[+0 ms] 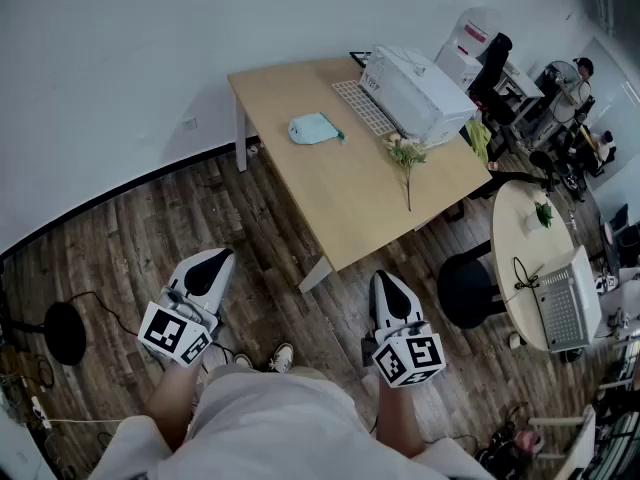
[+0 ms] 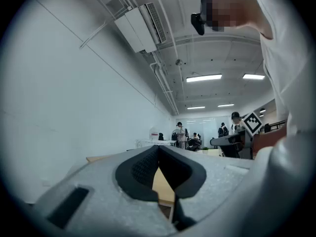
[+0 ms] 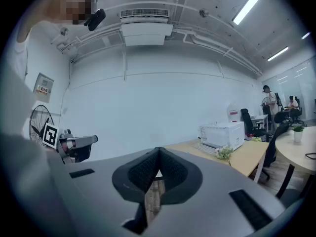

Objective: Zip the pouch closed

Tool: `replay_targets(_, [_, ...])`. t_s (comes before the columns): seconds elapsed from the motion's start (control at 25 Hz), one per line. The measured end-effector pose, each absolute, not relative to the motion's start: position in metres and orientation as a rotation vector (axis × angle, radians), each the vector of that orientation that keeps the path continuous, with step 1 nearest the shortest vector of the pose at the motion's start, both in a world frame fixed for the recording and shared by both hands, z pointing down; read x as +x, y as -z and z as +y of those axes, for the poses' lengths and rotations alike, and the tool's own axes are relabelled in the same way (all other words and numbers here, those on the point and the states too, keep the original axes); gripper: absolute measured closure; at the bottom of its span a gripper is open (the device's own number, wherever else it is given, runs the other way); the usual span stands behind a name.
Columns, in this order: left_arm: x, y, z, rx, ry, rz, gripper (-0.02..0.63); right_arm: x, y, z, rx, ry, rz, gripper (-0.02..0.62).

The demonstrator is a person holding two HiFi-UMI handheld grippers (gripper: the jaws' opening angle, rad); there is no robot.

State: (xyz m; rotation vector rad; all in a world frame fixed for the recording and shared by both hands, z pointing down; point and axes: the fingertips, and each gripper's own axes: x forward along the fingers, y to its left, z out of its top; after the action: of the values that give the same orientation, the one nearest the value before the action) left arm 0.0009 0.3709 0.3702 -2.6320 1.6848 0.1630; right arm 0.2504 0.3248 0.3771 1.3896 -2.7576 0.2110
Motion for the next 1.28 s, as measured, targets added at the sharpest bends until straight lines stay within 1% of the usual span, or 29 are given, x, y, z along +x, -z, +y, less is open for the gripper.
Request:
replay_targets(0.48, [-0.001, -0.372, 0.35, -2.587, -0.155, 1.739, 0.592, 0.247, -0.384, 0.29, 1.338, -0.195, -2.778, 0.597])
replay_targets(0.68, [0.001, -0.372, 0.339, -2.555, -0.148, 1.75, 0.591, 0.242, -0.386, 0.28, 1.204, -0.233, -2.876, 0.594])
replay_targets(0.72, [0.002, -0.373, 0.337, -2.554, -0.148, 1.754, 0.576, 0.242, -0.388, 0.278, 1.182, -0.248, -2.883, 0.594])
replay_targets(0.76, [0.002, -0.373, 0.334, -2.552, -0.151, 1.76, 0.546, 0.243, -0.39, 0.274, 1.162, -0.267, -2.887, 0.506])
replay_targets(0.8, [0.003, -0.374, 0.331, -2.548, -0.153, 1.77, 0.508, 0.245, -0.393, 0.271, 1.148, -0.286, -2.888, 0.451])
replay_targets(0.88, [0.003, -0.375, 0.325, -2.536, -0.155, 1.791, 0.455, 0.25, -0.398, 0.263, 1.141, -0.302, -2.883, 0.448])
replay_targets(0.96, [0.004, -0.375, 0.319, -2.526, -0.161, 1.806, 0.402, 0.257, -0.403, 0.254, 1.152, -0.309, -2.874, 0.418])
replay_targets(1.0, [0.004, -0.375, 0.316, -2.522, -0.163, 1.812, 0.382, 0.259, -0.405, 0.25, 1.154, -0.317, -2.873, 0.393])
replay_targets(1.12, [0.001, -0.376, 0.311, -2.506, -0.144, 1.829, 0.312, 0.255, -0.411, 0.246, 1.081, -0.397, -2.913, 0.346])
replay_targets(1.2, [-0.003, -0.378, 0.308, -2.487, -0.123, 1.855, 0.25, 0.246, -0.416, 0.247, 0.998, -0.451, -2.942, 0.309])
replay_targets(1.24, [-0.007, -0.38, 0.306, -2.473, -0.113, 1.875, 0.229, 0.242, -0.418, 0.246, 0.971, -0.463, -2.947, 0.281])
replay_targets(1.28, [-0.012, -0.381, 0.303, -2.456, -0.101, 1.9, 0.194, 0.237, -0.421, 0.243, 0.952, -0.472, -2.946, 0.239])
